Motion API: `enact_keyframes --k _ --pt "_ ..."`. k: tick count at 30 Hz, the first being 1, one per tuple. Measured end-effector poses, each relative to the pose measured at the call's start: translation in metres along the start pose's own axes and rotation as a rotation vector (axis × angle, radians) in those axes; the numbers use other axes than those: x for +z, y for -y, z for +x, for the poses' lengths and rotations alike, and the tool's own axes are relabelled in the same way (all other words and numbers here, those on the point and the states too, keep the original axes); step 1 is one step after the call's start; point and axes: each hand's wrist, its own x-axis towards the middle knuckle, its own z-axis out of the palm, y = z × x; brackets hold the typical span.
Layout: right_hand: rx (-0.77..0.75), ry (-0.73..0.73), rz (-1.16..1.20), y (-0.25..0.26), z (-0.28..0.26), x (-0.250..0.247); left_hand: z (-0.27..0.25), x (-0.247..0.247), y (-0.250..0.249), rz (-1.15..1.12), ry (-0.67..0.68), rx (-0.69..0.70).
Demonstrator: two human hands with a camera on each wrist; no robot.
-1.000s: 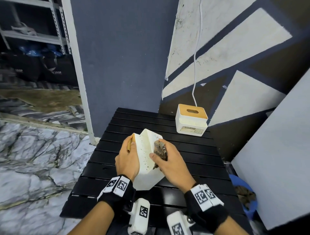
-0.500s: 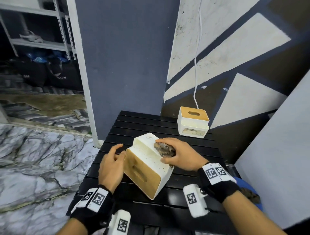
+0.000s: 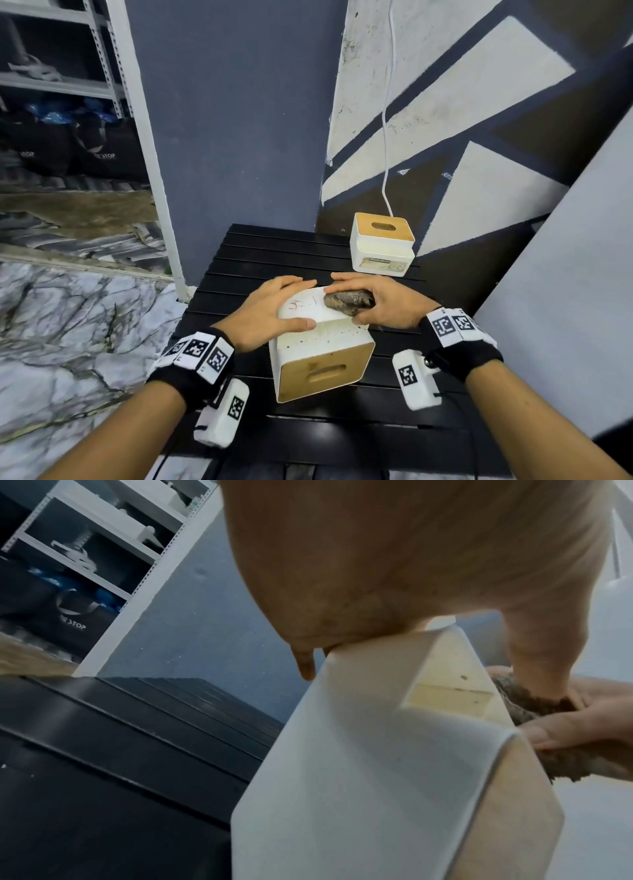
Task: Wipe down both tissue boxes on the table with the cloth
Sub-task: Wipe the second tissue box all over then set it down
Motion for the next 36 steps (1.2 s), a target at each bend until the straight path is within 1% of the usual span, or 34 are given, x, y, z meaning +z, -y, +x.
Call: enact_keyframes --k 2,4,6,8,10,11,13,15,19,24,26,32,34,36 --pt "0.008 -0.05 -0.009 -0.004 -0.004 0.004 0.001 0.012 0.001 0.034 0.0 0.002" --pt "0.023 -0.132 0.002 -0.006 -0.01 0.01 0.0 0.018 0.003 0.006 -0.032 -0.002" --pt "0.035 -0.265 0.05 -0.006 -0.018 0.019 -0.001 0.02 0.006 -0.02 -0.044 -0.022" --pt "0.065 -0.413 0.171 -0.003 -0.03 0.031 -0.001 0.021 0.007 -0.027 -0.069 -0.039" --pt "0.096 -0.529 0.286 0.0 -0.045 0.046 -0.001 0.024 0.006 -0.008 -0.125 -0.048" --pt "0.107 -0.582 0.295 0.0 -0.053 0.055 -0.002 0.026 0.004 0.01 -0.153 -0.051" --pt "0.124 -0.681 0.236 -0.002 -0.066 0.072 -0.003 0.031 0.0 0.031 -0.197 -0.073" --pt "0.157 -0.74 0.161 -0.006 -0.073 0.088 -0.002 0.035 -0.004 0.026 -0.236 -0.098" --pt "0.248 -0.729 0.089 -0.008 -0.066 0.104 0.002 0.04 -0.009 0.048 -0.276 -0.125" --pt "0.366 -0.761 -0.051 0.004 -0.039 0.103 0.002 0.043 -0.004 -0.008 -0.287 -0.14" --pt "0.388 -0.771 -0.083 0.009 -0.032 0.105 0.001 0.044 -0.005 -0.015 -0.297 -0.149" --pt "0.311 -0.774 -0.211 0.012 -0.027 0.118 0.0 0.049 -0.006 -0.008 -0.346 -0.143" --pt "0.29 -0.778 -0.162 0.008 -0.031 0.119 0.0 0.048 -0.006 -0.014 -0.344 -0.145" --pt "0.282 -0.819 -0.063 0.004 -0.034 0.118 -0.001 0.048 -0.005 -0.017 -0.337 -0.14"
